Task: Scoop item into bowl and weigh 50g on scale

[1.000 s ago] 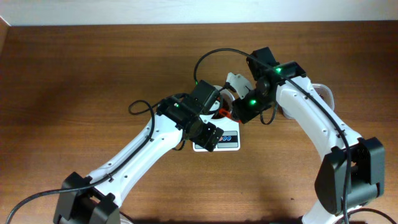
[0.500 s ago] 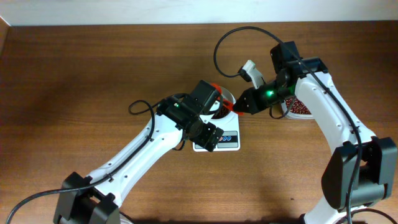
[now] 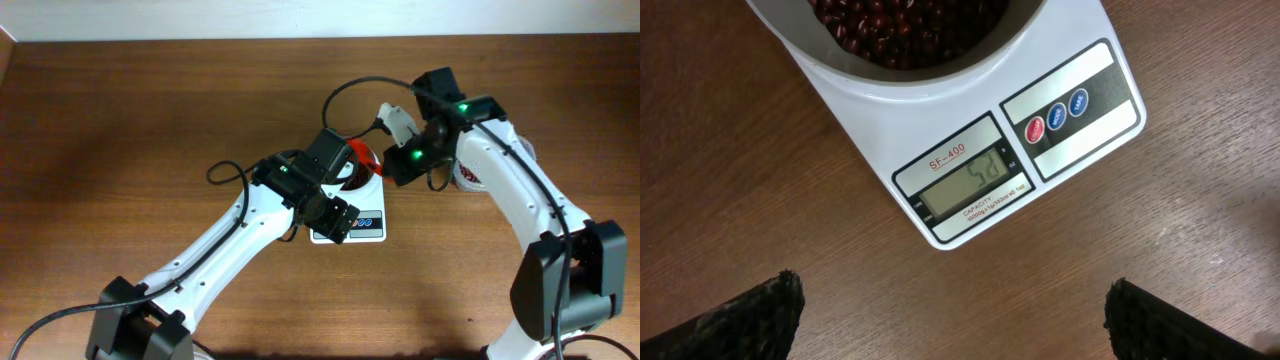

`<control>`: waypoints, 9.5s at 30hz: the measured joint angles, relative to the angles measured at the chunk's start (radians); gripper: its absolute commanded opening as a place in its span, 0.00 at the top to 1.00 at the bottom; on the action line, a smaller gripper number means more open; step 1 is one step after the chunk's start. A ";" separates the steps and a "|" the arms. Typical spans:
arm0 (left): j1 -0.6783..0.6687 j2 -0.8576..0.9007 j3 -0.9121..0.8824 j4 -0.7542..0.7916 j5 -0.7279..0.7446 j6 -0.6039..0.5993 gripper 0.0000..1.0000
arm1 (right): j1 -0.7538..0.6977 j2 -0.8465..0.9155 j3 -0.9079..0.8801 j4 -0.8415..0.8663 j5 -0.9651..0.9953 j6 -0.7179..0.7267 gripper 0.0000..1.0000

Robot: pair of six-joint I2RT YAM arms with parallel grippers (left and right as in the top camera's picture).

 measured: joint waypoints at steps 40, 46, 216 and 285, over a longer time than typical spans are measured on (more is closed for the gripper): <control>0.000 0.000 0.000 0.000 0.000 0.000 0.01 | 0.000 0.000 -0.027 -0.062 -0.208 0.070 0.96; 0.000 0.000 0.000 0.000 0.000 0.000 0.01 | -0.069 0.000 -0.027 -0.058 -0.309 0.043 0.96; 0.654 -1.606 -1.281 0.899 -0.023 0.004 0.01 | -0.414 -0.204 0.187 -0.164 0.312 0.211 0.01; 0.654 -1.608 -1.280 0.896 -0.029 0.004 0.01 | -0.301 -1.822 -1.490 0.943 0.297 0.071 0.01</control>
